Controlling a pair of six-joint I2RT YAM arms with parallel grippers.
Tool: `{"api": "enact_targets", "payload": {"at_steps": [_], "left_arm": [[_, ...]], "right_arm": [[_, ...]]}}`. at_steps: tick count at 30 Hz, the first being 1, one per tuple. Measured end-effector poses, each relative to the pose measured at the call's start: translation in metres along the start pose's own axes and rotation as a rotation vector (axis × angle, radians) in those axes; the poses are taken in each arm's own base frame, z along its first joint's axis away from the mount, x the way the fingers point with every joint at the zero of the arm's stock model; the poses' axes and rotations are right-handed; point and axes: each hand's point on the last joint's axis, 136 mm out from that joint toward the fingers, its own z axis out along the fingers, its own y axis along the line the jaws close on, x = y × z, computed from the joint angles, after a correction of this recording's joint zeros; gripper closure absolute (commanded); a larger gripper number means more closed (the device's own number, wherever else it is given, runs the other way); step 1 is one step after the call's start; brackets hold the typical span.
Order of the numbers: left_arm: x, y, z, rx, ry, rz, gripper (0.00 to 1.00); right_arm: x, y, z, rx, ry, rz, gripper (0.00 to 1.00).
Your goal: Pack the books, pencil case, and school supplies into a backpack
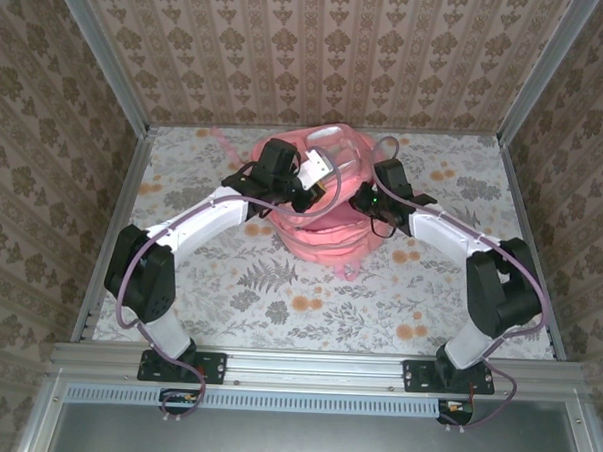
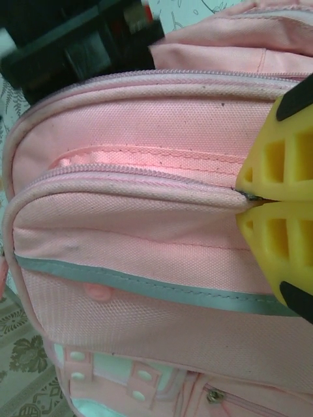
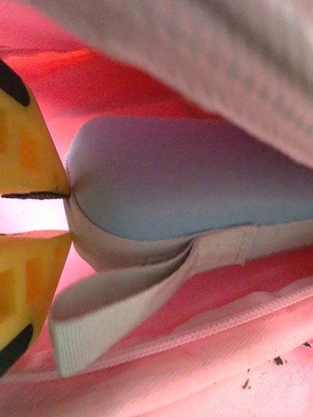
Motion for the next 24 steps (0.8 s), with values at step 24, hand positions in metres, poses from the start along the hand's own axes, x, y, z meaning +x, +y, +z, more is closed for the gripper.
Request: {"api": "enact_targets", "payload": {"at_steps": [24], "left_arm": [[-0.031, -0.007, 0.028, 0.091, -0.027, -0.178, 1.0]], "right_arm": [[0.079, 0.008, -0.101, -0.017, 0.072, -0.229, 0.45]]}}
